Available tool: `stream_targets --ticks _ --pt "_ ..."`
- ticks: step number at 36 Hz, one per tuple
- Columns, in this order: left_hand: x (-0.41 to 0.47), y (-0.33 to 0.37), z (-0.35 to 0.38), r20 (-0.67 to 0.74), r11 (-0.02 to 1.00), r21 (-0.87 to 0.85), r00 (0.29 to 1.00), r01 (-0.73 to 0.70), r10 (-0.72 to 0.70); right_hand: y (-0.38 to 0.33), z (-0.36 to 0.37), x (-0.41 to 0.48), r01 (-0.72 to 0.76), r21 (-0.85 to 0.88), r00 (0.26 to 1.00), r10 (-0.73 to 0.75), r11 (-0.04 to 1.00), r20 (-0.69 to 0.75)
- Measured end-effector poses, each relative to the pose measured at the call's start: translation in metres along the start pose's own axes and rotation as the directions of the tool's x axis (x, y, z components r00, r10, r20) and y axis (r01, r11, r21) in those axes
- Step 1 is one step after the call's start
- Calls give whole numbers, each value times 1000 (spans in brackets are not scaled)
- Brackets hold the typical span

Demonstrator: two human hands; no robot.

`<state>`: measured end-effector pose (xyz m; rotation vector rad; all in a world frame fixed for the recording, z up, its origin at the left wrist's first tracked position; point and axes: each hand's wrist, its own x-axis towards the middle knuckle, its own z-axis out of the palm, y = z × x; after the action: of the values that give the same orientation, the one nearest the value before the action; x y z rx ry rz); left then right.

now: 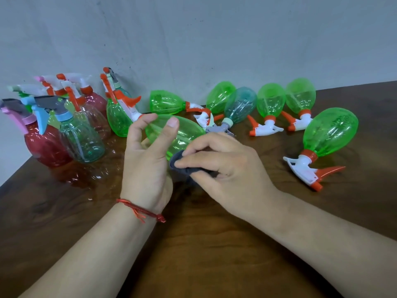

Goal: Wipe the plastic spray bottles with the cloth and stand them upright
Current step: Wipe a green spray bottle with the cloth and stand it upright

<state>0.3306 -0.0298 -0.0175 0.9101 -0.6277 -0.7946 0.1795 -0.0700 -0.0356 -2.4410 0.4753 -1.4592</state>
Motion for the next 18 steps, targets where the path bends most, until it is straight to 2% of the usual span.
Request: stream_targets --ticks 2,4,6,9,13,15,18 --pt "-2 -2 2 -6 999 -10 999 -50 49 3 -1 3 35 -65 998 -39 997 -49" --pt "-4 -4 4 13 996 -5 996 -84 84 7 -5 5 -11 -35 994 7 999 -111" --pt "-5 -6 4 44 994 11 993 -108 107 13 -10 8 -136 89 979 148 987 -142" --pt "-5 -6 3 59 994 29 993 -108 106 20 -17 12 -355 281 915 393 892 -91" --pt "-3 -1 -1 115 997 -52 992 -51 56 25 -18 15 -569 604 745 661 557 91" --pt "-3 1 -1 150 995 -93 988 -27 41 26 -14 13 -625 657 673 717 421 181" --pt "-3 5 1 180 990 -140 983 -16 42 20 -7 12 -642 732 603 740 229 297"
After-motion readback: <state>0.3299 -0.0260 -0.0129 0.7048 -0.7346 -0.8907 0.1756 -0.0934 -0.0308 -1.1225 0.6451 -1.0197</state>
